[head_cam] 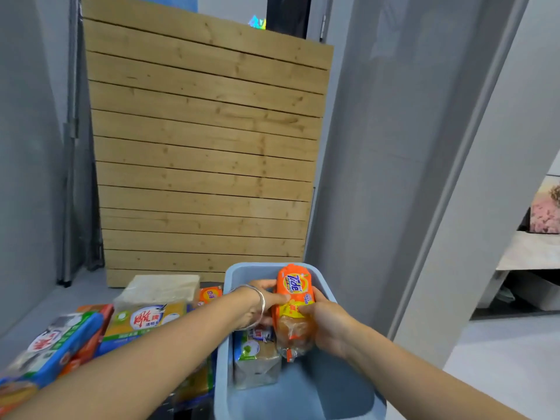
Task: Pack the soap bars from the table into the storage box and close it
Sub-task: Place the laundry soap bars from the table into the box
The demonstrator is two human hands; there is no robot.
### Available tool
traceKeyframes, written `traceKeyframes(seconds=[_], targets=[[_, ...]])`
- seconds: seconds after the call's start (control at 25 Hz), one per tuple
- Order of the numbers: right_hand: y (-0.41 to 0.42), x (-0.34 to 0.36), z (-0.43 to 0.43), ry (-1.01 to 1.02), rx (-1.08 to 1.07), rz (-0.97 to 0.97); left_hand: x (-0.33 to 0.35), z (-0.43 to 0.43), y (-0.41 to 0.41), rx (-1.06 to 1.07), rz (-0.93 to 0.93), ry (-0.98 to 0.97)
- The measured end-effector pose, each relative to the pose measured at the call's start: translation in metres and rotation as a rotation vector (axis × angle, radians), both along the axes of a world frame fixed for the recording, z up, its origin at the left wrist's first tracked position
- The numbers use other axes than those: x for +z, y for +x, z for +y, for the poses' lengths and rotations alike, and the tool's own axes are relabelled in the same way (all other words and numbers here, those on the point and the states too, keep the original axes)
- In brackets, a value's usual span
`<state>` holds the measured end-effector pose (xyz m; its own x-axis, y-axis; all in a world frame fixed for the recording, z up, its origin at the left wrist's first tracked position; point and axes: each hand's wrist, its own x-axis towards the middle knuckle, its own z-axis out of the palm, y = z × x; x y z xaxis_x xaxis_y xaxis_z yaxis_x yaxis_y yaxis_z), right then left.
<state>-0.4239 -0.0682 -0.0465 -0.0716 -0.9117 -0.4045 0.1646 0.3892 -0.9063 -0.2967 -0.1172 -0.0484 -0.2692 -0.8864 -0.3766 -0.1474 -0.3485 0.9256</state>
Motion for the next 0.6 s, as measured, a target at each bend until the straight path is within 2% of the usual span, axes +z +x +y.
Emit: traceKeyframes(seconds=[0.16, 0.32, 0.52, 0.6], targets=[[0.006, -0.003, -0.003, 0.077, -0.023, 0.074, -0.011, -0.002, -0.006, -0.040, -0.059, 0.050], [0.007, -0.003, -0.003, 0.069, -0.035, 0.122, -0.013, -0.006, -0.004, -0.121, -0.258, -0.068], [0.007, -0.003, 0.000, 0.031, -0.026, 0.141, -0.017, -0.008, -0.005, -0.075, -0.130, -0.017], [0.007, -0.005, 0.001, -0.008, 0.001, 0.223, -0.019, -0.007, -0.006, -0.078, -0.165, 0.003]])
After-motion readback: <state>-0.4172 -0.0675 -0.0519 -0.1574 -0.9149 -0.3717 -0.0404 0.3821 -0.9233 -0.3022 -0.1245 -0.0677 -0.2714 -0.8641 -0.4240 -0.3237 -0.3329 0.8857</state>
